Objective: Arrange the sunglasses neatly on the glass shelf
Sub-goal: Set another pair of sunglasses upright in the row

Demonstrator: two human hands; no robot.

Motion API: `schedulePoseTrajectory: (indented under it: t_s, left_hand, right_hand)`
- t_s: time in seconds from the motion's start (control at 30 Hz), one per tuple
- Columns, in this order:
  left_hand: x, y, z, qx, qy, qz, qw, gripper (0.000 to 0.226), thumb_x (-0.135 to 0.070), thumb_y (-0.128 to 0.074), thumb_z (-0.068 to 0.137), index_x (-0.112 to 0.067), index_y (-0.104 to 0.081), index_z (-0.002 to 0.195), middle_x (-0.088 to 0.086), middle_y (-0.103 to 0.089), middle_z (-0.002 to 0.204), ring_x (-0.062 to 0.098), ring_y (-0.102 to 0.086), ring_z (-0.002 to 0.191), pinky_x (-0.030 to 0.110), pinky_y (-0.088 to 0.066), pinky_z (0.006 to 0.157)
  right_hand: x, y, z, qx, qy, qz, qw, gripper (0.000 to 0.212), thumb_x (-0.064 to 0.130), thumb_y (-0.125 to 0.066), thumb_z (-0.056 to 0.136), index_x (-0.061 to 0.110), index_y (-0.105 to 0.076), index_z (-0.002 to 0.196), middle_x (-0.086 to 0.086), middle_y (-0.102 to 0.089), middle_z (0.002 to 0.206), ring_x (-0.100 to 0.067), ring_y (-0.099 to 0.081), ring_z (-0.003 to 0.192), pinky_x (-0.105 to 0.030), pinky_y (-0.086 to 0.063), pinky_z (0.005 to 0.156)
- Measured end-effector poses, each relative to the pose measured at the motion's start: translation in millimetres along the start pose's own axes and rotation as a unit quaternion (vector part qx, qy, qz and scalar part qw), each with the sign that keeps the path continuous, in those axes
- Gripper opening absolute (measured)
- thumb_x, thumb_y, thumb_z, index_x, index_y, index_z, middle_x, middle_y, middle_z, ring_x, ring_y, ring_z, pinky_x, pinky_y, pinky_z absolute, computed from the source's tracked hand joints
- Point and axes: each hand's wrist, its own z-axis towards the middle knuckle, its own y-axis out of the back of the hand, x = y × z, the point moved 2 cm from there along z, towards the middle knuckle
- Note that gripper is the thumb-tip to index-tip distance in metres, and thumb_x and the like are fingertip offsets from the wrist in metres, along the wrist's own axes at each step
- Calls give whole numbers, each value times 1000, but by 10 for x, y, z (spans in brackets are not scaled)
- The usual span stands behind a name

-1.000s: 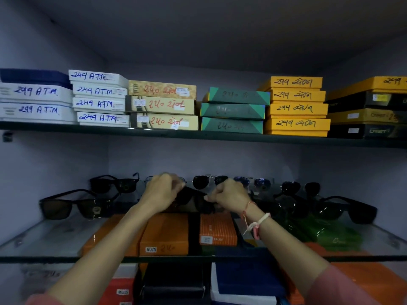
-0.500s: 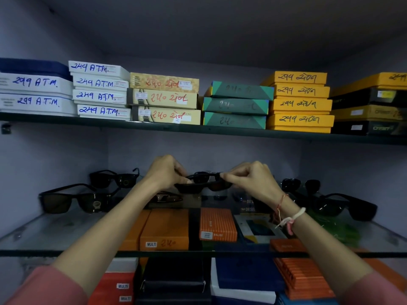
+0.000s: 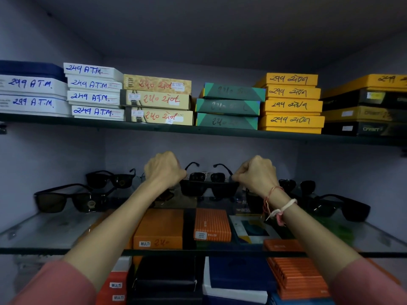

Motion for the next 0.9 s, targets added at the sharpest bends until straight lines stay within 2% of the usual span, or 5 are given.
schedulePoseTrajectory:
  t_s: [0.17, 0.33, 0.63, 0.77, 0.9]
  left_hand:
    - [-11, -190, -26, 82, 29, -37, 995, 38, -19, -62, 77, -15, -37, 49, -2, -42, 52, 18, -42, 49, 24, -26, 45]
    - [22, -331, -23, 129, 25, -55, 990, 37, -15, -60, 76, -14, -35, 49, -1, -37, 50, 17, -33, 45, 25, -23, 45]
    - [104, -403, 63, 148, 48, -58, 986, 41, -30, -68, 73, -16, -39, 48, -3, -41, 51, 17, -41, 48, 25, -31, 50]
    - [242, -338, 101, 116, 57, 28, 991, 59, -70, -53, 78, -13, -66, 79, 5, -68, 89, 23, -63, 81, 31, -49, 72]
    - [420, -271, 51, 136, 83, 161, 974, 69, -68, -54, 79, -14, -64, 120, 9, -66, 122, 28, -64, 109, 34, -52, 82]
  right_hand:
    - [-92, -50, -5, 65, -29, -31, 997, 16, 18, -72, 77, 9, -82, 85, -13, -78, 93, -32, -71, 92, -41, -60, 84]
    - [-177, -138, -30, 86, -34, -48, 995, 19, 13, -67, 78, 2, -79, 87, -16, -76, 92, -31, -71, 88, -43, -61, 80]
    - [-210, -190, 25, 112, -48, -37, 992, 21, 21, -73, 78, 3, -78, 88, -12, -75, 90, -28, -72, 86, -31, -55, 66]
    - [-219, -169, 40, 89, -21, -16, 996, 18, 29, -71, 80, 18, -82, 91, -6, -78, 96, -26, -71, 91, -31, -54, 72]
    - [-155, -148, 66, 43, -8, 2, 999, 19, 30, -69, 81, 23, -81, 93, -5, -77, 100, -27, -70, 95, -30, -52, 73]
